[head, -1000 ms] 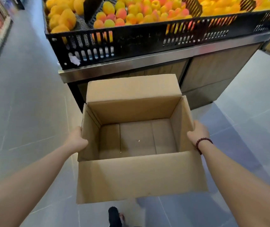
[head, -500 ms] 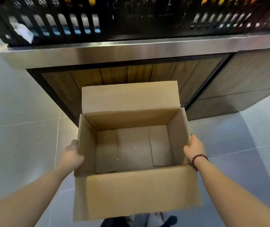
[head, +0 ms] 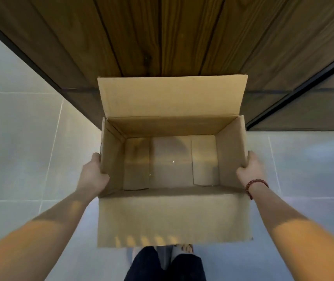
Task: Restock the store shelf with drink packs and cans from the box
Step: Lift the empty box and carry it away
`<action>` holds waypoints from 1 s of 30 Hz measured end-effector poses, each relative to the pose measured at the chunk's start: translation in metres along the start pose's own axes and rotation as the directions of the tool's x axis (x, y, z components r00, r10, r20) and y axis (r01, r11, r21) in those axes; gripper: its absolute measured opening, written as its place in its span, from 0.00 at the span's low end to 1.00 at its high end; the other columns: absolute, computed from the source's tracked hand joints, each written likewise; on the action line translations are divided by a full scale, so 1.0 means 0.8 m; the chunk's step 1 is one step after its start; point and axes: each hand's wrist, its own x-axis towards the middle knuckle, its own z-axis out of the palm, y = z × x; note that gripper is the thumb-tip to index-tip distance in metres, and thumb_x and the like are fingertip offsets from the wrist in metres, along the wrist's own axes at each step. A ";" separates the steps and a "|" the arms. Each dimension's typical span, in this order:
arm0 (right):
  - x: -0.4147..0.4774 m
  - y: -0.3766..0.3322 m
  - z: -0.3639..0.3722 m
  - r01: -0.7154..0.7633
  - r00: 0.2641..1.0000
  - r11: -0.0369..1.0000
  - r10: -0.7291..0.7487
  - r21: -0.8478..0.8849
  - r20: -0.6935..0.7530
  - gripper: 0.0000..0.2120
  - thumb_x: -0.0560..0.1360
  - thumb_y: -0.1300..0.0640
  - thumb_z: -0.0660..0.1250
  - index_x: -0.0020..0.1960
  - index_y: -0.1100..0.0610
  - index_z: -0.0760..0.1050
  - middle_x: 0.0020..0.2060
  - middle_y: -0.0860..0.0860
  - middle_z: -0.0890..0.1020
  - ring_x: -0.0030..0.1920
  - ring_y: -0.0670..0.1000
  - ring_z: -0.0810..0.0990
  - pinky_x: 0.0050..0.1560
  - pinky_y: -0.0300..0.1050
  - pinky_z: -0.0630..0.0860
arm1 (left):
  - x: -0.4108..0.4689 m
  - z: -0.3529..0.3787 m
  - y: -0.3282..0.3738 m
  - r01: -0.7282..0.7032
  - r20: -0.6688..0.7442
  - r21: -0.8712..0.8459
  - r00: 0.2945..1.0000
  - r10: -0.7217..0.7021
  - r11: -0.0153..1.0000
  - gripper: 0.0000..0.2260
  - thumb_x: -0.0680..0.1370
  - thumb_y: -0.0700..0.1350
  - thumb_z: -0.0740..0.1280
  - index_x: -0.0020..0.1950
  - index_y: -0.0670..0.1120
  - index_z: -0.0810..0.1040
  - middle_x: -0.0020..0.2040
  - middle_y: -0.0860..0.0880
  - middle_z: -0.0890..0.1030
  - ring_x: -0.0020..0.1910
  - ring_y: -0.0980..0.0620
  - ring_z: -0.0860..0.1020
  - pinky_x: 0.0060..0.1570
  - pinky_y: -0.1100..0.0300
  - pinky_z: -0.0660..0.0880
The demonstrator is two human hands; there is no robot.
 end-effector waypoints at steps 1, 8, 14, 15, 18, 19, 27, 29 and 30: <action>0.011 0.007 0.015 -0.002 1.000 1.000 0.002 -0.006 -0.001 0.15 0.71 0.71 0.60 0.56 0.65 0.67 0.42 0.60 0.75 0.45 0.63 0.77 0.44 0.51 0.73 | 0.010 0.016 -0.004 0.003 -0.008 -0.008 1.000 -0.003 1.000 0.15 0.71 0.30 0.61 0.57 0.39 0.67 0.43 0.40 0.74 0.41 0.41 0.72 0.39 0.52 0.70; 0.080 0.034 0.110 0.024 1.000 0.999 -0.024 -0.044 -0.005 0.11 0.72 0.71 0.60 0.50 0.61 0.63 0.43 0.62 0.75 0.44 0.63 0.76 0.42 0.49 0.70 | 0.092 0.088 -0.031 -0.038 -0.102 -0.019 0.994 0.036 0.999 0.12 0.74 0.32 0.61 0.56 0.38 0.67 0.42 0.40 0.73 0.40 0.41 0.71 0.38 0.53 0.68; 0.115 0.028 0.154 0.020 1.000 0.996 -0.019 -0.086 0.018 0.13 0.73 0.68 0.61 0.57 0.65 0.66 0.48 0.66 0.79 0.49 0.66 0.78 0.42 0.48 0.70 | 0.132 0.106 -0.054 -0.009 -0.135 -0.001 0.991 0.009 1.000 0.11 0.75 0.34 0.61 0.56 0.38 0.67 0.41 0.41 0.73 0.40 0.40 0.70 0.39 0.52 0.68; 0.118 0.027 0.160 0.019 1.000 0.996 -0.017 -0.084 0.018 0.13 0.72 0.68 0.61 0.57 0.64 0.67 0.48 0.66 0.79 0.50 0.65 0.78 0.42 0.47 0.70 | 0.137 0.107 -0.057 -0.003 -0.133 0.004 0.991 0.003 1.000 0.11 0.75 0.35 0.61 0.57 0.38 0.67 0.41 0.41 0.73 0.40 0.40 0.70 0.39 0.52 0.68; 0.127 0.026 0.176 0.013 1.000 0.996 -0.011 -0.094 0.027 0.12 0.73 0.67 0.62 0.56 0.64 0.68 0.48 0.66 0.79 0.50 0.65 0.78 0.43 0.47 0.71 | 0.151 0.115 -0.064 0.012 -0.135 0.003 0.991 -0.011 1.000 0.10 0.75 0.35 0.61 0.56 0.39 0.67 0.41 0.41 0.73 0.39 0.41 0.70 0.38 0.52 0.68; 0.129 0.026 0.180 0.009 1.000 0.995 -0.006 -0.098 0.029 0.11 0.73 0.67 0.62 0.55 0.63 0.67 0.49 0.66 0.79 0.50 0.65 0.78 0.43 0.47 0.71 | 0.155 0.118 -0.065 0.019 -0.130 0.005 0.991 -0.018 1.000 0.10 0.75 0.35 0.61 0.56 0.39 0.66 0.41 0.41 0.73 0.39 0.40 0.70 0.38 0.52 0.68; 0.133 0.028 0.195 -0.006 0.999 0.988 0.011 -0.151 0.034 0.14 0.76 0.66 0.60 0.60 0.65 0.64 0.52 0.66 0.79 0.52 0.65 0.78 0.42 0.46 0.68 | 0.170 0.133 -0.072 0.033 -0.134 0.025 0.991 -0.029 0.999 0.12 0.76 0.35 0.61 0.58 0.39 0.66 0.45 0.37 0.75 0.42 0.40 0.70 0.41 0.51 0.69; 0.135 0.029 0.195 -0.009 0.999 0.988 0.017 -0.155 0.044 0.14 0.76 0.64 0.61 0.60 0.65 0.63 0.52 0.66 0.78 0.53 0.65 0.78 0.44 0.49 0.71 | 0.172 0.132 -0.072 0.047 -0.115 0.028 0.992 -0.044 0.998 0.12 0.76 0.36 0.62 0.59 0.39 0.65 0.47 0.36 0.76 0.42 0.41 0.70 0.40 0.51 0.68; 0.135 0.031 0.193 -0.019 0.998 0.987 0.027 -0.157 0.048 0.16 0.75 0.63 0.62 0.60 0.64 0.64 0.53 0.65 0.78 0.53 0.65 0.77 0.46 0.51 0.73 | 0.172 0.130 -0.072 0.061 -0.104 0.037 0.993 -0.057 0.997 0.13 0.76 0.36 0.62 0.59 0.39 0.65 0.48 0.35 0.76 0.43 0.41 0.70 0.40 0.51 0.68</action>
